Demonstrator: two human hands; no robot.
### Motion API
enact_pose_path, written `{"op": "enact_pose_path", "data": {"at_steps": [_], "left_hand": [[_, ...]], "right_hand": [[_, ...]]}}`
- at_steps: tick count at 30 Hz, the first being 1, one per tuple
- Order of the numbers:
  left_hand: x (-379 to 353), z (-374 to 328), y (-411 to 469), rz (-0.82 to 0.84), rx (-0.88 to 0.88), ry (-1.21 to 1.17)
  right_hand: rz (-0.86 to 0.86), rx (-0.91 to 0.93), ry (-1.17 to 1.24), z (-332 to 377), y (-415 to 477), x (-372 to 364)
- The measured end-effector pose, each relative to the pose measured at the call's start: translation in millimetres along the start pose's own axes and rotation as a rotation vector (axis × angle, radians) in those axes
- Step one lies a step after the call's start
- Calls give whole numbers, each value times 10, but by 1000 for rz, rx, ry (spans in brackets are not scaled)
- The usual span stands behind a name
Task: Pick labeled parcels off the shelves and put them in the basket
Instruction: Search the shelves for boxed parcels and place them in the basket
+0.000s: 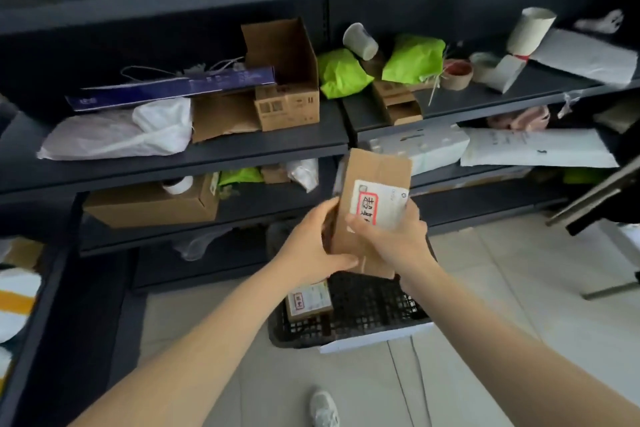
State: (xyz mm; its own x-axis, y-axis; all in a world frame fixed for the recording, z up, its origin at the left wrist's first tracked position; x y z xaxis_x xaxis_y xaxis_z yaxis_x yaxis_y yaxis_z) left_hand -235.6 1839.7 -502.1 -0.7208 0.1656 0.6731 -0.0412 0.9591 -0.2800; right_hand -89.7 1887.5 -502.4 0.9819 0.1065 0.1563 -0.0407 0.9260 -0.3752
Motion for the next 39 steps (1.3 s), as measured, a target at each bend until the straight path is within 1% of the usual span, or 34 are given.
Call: {"op": "enact_pose_path", "data": {"at_steps": [2,5,6,9,11,13,16,18,20,22,25,28,31,35,39], "left_hand": [[-66,209,179,50,39,-163],[-282,527,436,70,133,-276],[-360,641,483,80,156,-287],[-606,1035,650,116,155,-192],[-718,1390,757,57,178,-73],[-804,1779,798,-27,236,52],[-924,2248,727,-94,388,90],[-1014,2456,651,-97,436,153],[-1113,2595,585,-82,441,208],[-1214,2697,527,-67,434,276],[-1327,2819,450,-77,434,340],[-1428,2937,379,-97,455,351],[-1515,3030,335,-108,466,342],[-1592,3100,326,-130,456,342],[-1624,3158,356,-147,444,343]], "right_hand": [[-45,-12,-76,-170,239,-84],[-39,-63,-119,-638,569,-249],[-21,-71,-150,-771,638,-291],[86,-36,-320,-1150,933,-365],[236,-17,-510,-1391,1154,-382],[419,-3,-720,-1643,1368,-404],[691,21,-972,-2014,1626,-469],[851,-8,-1082,-2196,1715,-550],[996,-23,-1170,-2358,1742,-657],[1078,-14,-1260,-2507,1745,-774],[1122,5,-1338,-2689,1782,-941],[1122,1,-1361,-2841,1842,-1085],[1107,84,-1407,-2993,1836,-1180],[1050,209,-1362,-3214,1765,-1247],[1005,248,-1334,-3321,1727,-1333]]}}
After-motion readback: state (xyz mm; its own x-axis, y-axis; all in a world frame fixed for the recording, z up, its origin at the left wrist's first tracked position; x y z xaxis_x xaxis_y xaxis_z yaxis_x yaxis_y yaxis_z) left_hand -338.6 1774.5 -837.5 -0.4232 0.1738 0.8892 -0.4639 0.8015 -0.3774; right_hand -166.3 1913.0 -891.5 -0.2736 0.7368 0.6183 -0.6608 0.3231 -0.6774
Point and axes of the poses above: each hand's wrist, its own y-axis towards the middle knuckle, its own x-axis out of the back of the hand, z = x × y, the point moved 2 cm from there along y, towards the middle knuckle, and after that the axes turned 15 degrees about y, right-handed, at the moved point
